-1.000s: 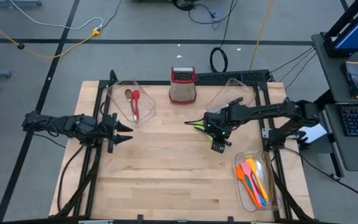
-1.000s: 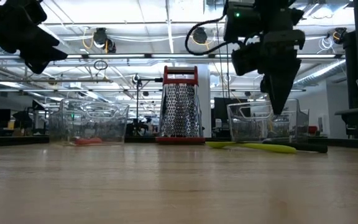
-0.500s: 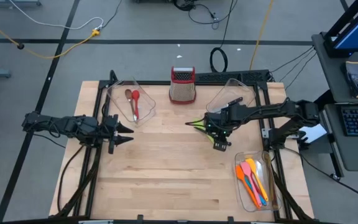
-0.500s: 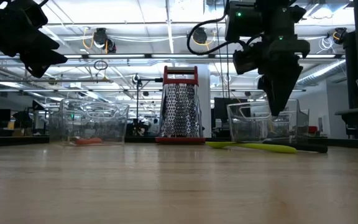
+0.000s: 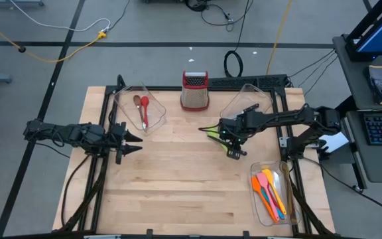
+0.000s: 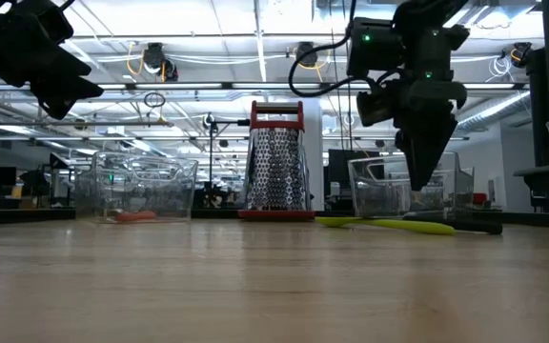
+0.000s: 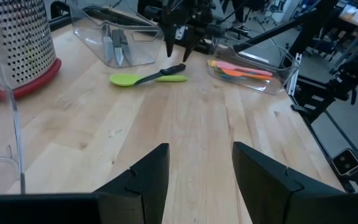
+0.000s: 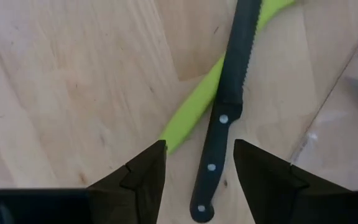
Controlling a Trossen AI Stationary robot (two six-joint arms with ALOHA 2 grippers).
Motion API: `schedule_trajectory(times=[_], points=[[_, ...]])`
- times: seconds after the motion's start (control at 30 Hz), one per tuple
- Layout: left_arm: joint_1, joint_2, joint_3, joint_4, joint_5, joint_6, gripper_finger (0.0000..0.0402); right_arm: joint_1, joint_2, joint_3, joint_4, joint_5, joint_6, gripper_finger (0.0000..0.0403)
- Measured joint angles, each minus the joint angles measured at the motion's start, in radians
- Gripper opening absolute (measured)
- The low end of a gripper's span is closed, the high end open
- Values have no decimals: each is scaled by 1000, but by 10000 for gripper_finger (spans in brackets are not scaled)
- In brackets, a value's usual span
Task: Pick & Place Kitchen Items
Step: Put the black kitchen knife into the top right transparent bin
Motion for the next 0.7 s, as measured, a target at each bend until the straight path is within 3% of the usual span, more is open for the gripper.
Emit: schedule_trajectory(times=[0.7], points=[[0,0,0,4,-1,-22,177,45,2,-30,51,15,-143,180]])
